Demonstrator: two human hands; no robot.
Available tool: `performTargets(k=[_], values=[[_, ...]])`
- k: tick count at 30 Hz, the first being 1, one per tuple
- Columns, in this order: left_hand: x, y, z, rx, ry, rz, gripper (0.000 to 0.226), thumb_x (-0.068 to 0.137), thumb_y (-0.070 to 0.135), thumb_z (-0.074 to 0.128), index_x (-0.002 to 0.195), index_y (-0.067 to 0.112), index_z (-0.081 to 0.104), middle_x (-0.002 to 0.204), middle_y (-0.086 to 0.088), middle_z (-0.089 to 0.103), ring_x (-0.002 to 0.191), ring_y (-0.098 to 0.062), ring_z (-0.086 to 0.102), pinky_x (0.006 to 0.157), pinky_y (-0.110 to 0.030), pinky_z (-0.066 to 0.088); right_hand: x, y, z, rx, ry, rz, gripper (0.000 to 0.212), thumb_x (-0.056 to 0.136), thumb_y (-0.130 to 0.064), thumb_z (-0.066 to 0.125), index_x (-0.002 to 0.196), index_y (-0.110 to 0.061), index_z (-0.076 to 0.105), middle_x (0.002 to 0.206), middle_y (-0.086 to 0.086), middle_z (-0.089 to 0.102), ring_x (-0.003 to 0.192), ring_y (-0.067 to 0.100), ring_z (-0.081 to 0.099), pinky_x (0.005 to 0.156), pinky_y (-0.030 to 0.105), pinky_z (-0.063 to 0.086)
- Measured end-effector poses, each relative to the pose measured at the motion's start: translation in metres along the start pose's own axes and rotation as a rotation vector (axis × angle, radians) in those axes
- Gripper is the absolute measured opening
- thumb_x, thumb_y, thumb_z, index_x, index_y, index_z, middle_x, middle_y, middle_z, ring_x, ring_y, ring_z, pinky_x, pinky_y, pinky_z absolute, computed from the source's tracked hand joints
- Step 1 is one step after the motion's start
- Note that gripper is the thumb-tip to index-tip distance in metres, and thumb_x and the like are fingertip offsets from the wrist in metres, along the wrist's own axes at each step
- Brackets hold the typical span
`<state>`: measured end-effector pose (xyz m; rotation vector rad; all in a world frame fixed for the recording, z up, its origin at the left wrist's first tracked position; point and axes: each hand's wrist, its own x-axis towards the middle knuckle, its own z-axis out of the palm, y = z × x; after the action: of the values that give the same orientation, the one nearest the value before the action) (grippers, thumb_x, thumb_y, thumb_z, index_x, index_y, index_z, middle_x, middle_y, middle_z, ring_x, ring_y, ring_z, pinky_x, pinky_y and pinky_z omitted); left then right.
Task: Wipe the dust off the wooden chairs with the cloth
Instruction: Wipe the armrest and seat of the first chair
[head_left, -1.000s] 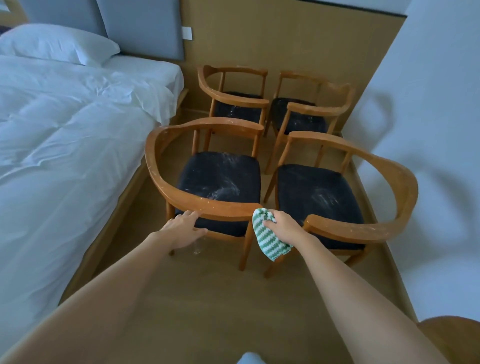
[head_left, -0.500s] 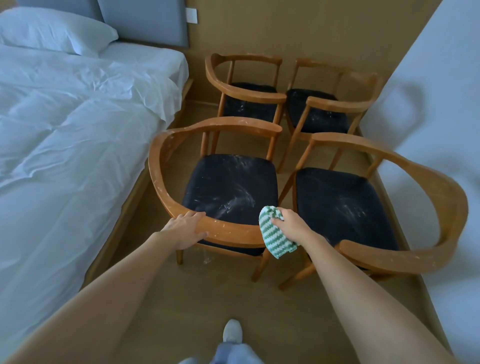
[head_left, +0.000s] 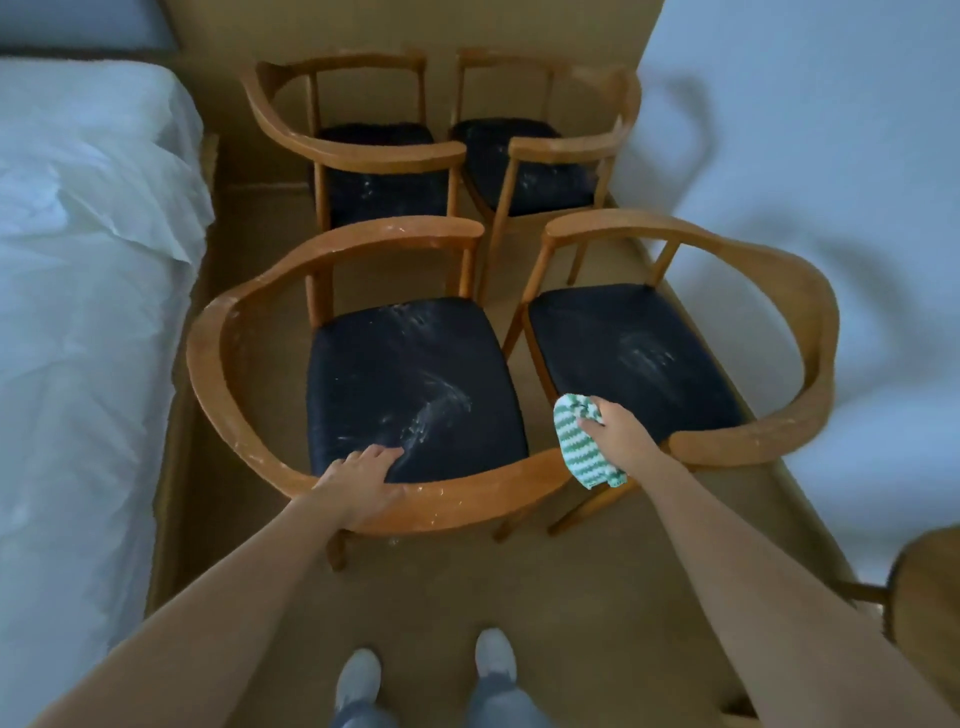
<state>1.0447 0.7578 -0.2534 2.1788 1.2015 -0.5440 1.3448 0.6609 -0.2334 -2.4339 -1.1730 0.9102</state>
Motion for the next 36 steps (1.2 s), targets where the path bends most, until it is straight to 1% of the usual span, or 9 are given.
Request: performTargets(k=[6, 10, 14, 17, 19, 22, 27, 31, 36], values=[[0.023, -0.040, 0.006, 0.141, -0.044, 0.119, 0.061, 0.096, 0.044, 0.042, 0.149, 0.024, 0.019, 0.153, 0.002, 0.025, 0.137, -0.020, 0.031, 0.113, -0.037, 0.026, -0.014, 0.011, 0.011, -0.020, 0.197, 0.155, 0.032, 0.100, -0.022, 0.042, 0.130, -0.012, 0.046, 0.116, 0.009, 0.062, 0.104, 0.027, 0.059, 0.084, 0.036, 0.047], [0.035, -0.049, 0.022, 0.177, -0.049, 0.185, 0.067, 0.095, 0.048, 0.043, 0.150, 0.024, 0.013, 0.156, 0.003, 0.018, 0.142, -0.017, 0.020, 0.116, -0.035, 0.016, -0.019, 0.016, 0.033, -0.091, 0.290, 0.146, 0.038, 0.099, -0.020, 0.043, 0.137, -0.017, 0.042, 0.120, 0.004, 0.061, 0.109, 0.024, 0.057, 0.086, 0.033, 0.044], [0.039, -0.051, 0.039, 0.212, -0.065, 0.214, 0.069, 0.095, 0.052, 0.040, 0.150, 0.026, 0.007, 0.157, 0.006, 0.013, 0.144, -0.013, 0.014, 0.118, -0.034, 0.006, -0.013, 0.023, 0.097, -0.112, 0.143, 0.005, 0.047, 0.099, -0.023, 0.045, 0.144, -0.020, 0.035, 0.146, 0.001, 0.042, 0.133, 0.021, 0.041, 0.107, 0.033, 0.036], [0.044, -0.057, 0.047, 0.233, -0.071, 0.229, 0.073, 0.094, 0.054, 0.039, 0.150, 0.027, 0.003, 0.157, 0.007, 0.011, 0.144, -0.012, 0.010, 0.117, -0.034, -0.002, -0.016, 0.024, 0.152, -0.269, 0.106, -0.100, 0.063, 0.098, -0.054, 0.013, 0.150, -0.019, 0.016, 0.156, -0.001, 0.003, 0.146, 0.025, 0.001, 0.119, 0.039, 0.005], [0.049, -0.061, 0.048, 0.234, -0.056, 0.249, 0.074, 0.092, 0.057, 0.039, 0.150, 0.028, 0.003, 0.157, 0.007, 0.012, 0.144, -0.010, 0.010, 0.116, -0.034, -0.005, -0.024, 0.025, 0.178, -0.306, 0.121, -0.115, 0.077, 0.091, -0.068, -0.001, 0.151, -0.021, 0.003, 0.156, 0.002, -0.004, 0.145, 0.026, -0.011, 0.119, 0.042, -0.004], [0.050, -0.066, 0.047, 0.232, -0.042, 0.278, 0.077, 0.090, 0.061, 0.041, 0.150, 0.029, 0.004, 0.157, 0.009, 0.011, 0.144, -0.008, 0.009, 0.114, -0.031, -0.009, -0.029, 0.028, 0.189, -0.310, 0.161, -0.148, 0.066, 0.096, -0.063, 0.007, 0.151, -0.027, -0.003, 0.157, 0.006, 0.007, 0.145, 0.024, -0.007, 0.116, 0.039, -0.006], [0.048, -0.074, 0.043, 0.222, -0.035, 0.302, 0.081, 0.086, 0.065, 0.045, 0.149, 0.031, 0.006, 0.157, 0.011, 0.010, 0.144, -0.008, 0.008, 0.108, -0.027, -0.015, 0.001, 0.040, 0.154, -0.272, 0.128, -0.024, 0.082, 0.074, -0.076, -0.019, 0.139, -0.027, -0.030, 0.148, -0.008, -0.031, 0.139, 0.019, -0.029, 0.115, 0.039, -0.015], [0.045, -0.080, 0.040, 0.248, -0.028, 0.304, 0.082, 0.085, 0.065, 0.047, 0.149, 0.032, 0.007, 0.156, 0.011, 0.011, 0.144, -0.007, 0.009, 0.110, -0.028, -0.013, 0.013, 0.044, 0.137, -0.317, 0.054, 0.001, 0.095, 0.060, -0.079, -0.033, 0.139, -0.025, -0.025, 0.149, -0.006, -0.026, 0.140, 0.022, -0.025, 0.117, 0.043, -0.008], [0.043, -0.088, 0.039, 0.266, 0.006, 0.298, 0.081, 0.086, 0.065, 0.046, 0.149, 0.032, 0.007, 0.156, 0.012, 0.010, 0.144, -0.007, 0.008, 0.111, -0.029, -0.011, -0.023, 0.015, 0.177, -0.358, -0.017, -0.085, 0.078, 0.078, -0.069, -0.027, 0.140, -0.023, -0.035, 0.150, 0.000, -0.035, 0.140, 0.027, -0.028, 0.115, 0.045, -0.014]])
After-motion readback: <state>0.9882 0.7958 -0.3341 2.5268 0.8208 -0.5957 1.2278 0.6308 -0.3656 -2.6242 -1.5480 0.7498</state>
